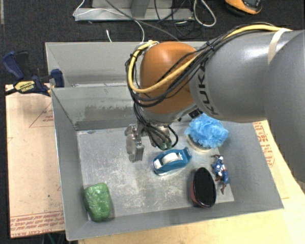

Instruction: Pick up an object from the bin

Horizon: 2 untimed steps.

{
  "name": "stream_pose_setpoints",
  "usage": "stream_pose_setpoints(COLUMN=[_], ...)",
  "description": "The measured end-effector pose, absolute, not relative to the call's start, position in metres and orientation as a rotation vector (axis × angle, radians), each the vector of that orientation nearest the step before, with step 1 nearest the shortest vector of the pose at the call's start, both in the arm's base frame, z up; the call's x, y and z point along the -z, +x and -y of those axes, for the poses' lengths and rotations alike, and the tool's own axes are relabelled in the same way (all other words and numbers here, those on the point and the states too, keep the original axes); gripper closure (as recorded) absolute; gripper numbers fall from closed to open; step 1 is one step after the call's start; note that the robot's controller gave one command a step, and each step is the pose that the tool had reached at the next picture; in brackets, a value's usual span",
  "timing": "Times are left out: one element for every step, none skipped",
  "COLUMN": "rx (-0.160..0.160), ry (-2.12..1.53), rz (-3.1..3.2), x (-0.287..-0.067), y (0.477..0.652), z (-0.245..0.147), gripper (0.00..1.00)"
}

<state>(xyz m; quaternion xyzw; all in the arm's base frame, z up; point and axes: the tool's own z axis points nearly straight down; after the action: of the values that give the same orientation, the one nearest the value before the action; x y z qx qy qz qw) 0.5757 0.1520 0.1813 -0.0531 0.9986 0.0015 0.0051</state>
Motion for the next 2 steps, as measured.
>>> stream_pose_setpoints(rx=[-0.005,-0.005], ry=[-0.165,-0.411], rz=[-3.127,-3.102], x=[-0.181,-0.125], y=[0.576,0.564], z=[-0.152,-0.162], gripper=[1.00,1.00])
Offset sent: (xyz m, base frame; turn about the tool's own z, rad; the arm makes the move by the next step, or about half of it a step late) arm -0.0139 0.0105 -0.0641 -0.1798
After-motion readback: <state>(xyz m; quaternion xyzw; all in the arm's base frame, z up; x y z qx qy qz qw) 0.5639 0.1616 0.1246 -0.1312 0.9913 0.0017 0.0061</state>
